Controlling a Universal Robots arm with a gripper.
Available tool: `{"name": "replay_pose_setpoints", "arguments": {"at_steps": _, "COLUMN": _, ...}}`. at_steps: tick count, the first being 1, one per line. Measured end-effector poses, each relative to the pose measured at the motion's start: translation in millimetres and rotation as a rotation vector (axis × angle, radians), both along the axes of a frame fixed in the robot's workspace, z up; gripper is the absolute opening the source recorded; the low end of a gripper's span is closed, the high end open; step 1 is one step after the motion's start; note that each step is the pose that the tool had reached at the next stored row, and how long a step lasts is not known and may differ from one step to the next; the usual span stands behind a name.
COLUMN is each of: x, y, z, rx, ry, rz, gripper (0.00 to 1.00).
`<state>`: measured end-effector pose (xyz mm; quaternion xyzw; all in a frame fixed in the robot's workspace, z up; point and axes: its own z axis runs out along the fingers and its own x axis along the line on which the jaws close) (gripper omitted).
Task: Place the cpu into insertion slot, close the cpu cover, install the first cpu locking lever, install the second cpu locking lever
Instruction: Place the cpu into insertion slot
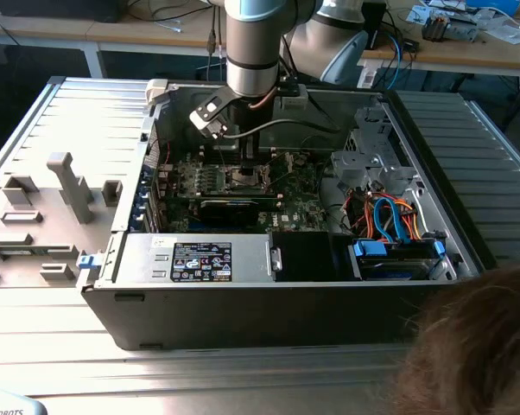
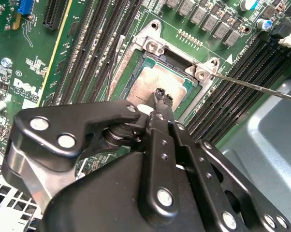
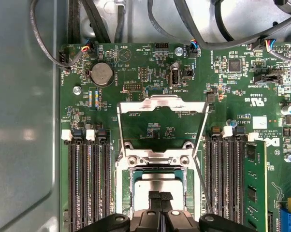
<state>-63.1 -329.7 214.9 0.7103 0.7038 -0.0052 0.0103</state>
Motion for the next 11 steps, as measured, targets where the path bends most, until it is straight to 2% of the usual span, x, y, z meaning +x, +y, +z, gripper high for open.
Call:
{"name": "replay_pose_setpoints", "arguments": {"at_steps": 6, "x": 0.0, "y": -0.1, "z": 0.7, "rx": -0.0004, "ry": 0.0003, "rz": 0.0, "gripper": 0.11}}
{"name": "replay_pose_setpoints", "arguments": {"at_steps": 11, "x": 0.0, "y": 0.0, "z": 4.3, "rx": -0.0001, "ry": 0.0001, "rz": 0.0, "gripper": 0.11}}
